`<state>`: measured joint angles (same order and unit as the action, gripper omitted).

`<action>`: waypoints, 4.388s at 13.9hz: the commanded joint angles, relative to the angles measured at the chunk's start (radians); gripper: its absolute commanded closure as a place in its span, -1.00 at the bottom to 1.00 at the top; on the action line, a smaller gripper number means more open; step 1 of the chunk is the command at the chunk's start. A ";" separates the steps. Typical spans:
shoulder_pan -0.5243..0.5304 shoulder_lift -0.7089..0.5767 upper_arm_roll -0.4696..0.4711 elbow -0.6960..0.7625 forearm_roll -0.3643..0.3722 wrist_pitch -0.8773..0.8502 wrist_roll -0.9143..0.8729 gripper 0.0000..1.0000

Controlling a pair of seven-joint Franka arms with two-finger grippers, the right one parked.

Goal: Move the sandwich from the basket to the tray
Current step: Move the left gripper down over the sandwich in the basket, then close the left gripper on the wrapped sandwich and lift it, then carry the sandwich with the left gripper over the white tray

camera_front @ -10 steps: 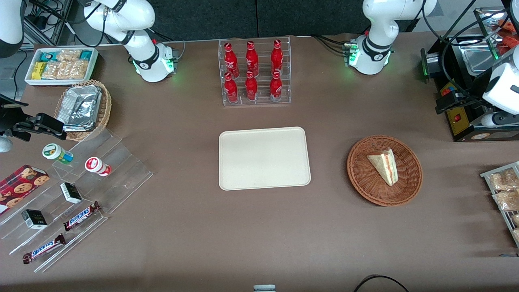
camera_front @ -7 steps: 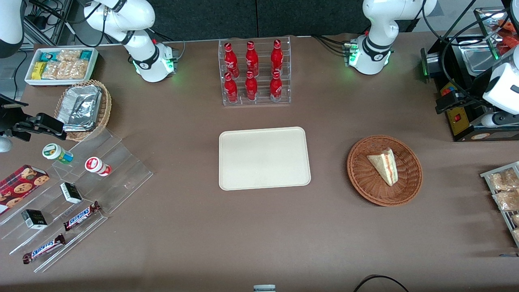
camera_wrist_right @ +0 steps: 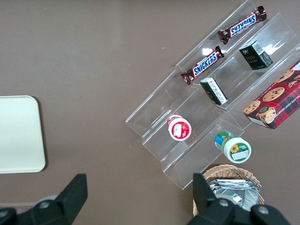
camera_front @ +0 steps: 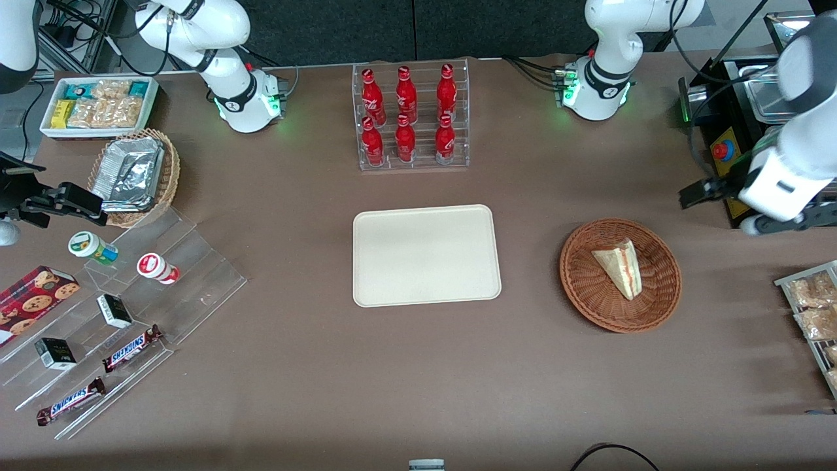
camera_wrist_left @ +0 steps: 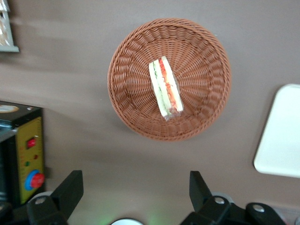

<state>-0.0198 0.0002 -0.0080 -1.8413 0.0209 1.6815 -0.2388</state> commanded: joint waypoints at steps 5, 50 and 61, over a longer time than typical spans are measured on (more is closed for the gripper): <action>-0.040 0.089 -0.023 -0.153 0.002 0.265 -0.439 -1.00; -0.477 0.242 -0.030 -0.137 0.001 0.488 -0.396 1.00; -0.670 0.621 -0.033 0.303 0.001 0.385 -0.586 1.00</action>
<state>-0.6574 0.5576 -0.0532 -1.6350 0.0214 2.1060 -0.7826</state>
